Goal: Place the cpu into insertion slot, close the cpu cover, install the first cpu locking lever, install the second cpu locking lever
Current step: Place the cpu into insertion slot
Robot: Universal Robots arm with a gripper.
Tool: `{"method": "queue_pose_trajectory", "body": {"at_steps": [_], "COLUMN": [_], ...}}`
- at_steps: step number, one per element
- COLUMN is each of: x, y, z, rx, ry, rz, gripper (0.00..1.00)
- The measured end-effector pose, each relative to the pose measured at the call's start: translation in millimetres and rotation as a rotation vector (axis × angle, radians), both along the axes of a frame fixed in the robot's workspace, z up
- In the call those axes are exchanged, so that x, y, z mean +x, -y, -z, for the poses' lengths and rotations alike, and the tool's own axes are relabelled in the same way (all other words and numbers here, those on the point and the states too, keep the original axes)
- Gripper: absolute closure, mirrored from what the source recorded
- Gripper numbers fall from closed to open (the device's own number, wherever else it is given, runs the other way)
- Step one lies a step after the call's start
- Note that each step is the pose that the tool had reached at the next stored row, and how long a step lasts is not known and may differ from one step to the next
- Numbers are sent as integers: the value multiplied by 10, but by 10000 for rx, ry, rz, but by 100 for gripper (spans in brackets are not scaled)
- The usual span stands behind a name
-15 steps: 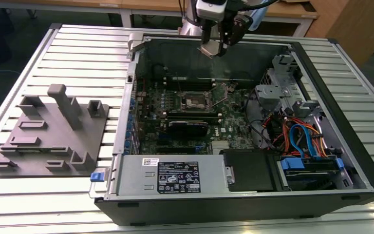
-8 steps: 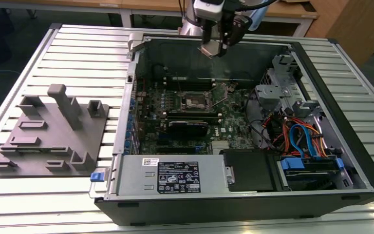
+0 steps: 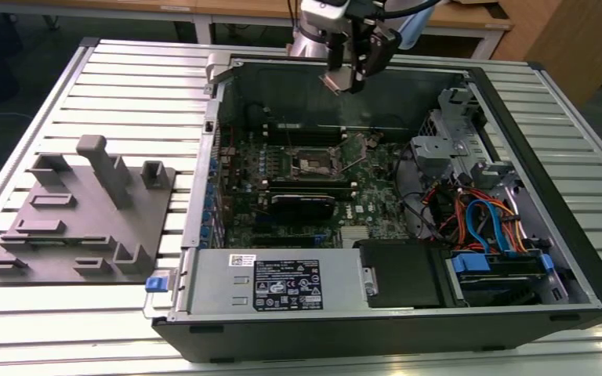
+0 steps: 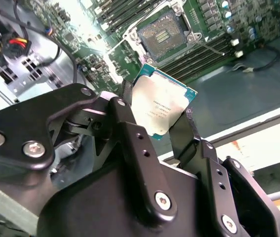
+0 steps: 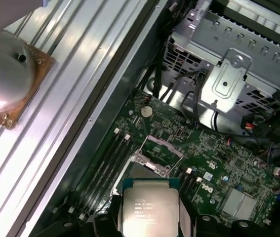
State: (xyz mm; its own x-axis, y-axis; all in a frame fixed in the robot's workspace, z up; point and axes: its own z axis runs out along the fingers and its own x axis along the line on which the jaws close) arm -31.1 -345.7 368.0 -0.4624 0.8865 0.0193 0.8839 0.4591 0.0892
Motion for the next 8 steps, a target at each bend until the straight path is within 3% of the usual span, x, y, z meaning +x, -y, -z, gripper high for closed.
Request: {"method": "queue_pose_trajectory", "body": {"at_steps": [3,8], "x": [0,0], "y": [0,-1], "z": [9,14], "rx": [-1,-1], "ry": [0,-1], "rz": [517,843], "gripper": [46,46]}}
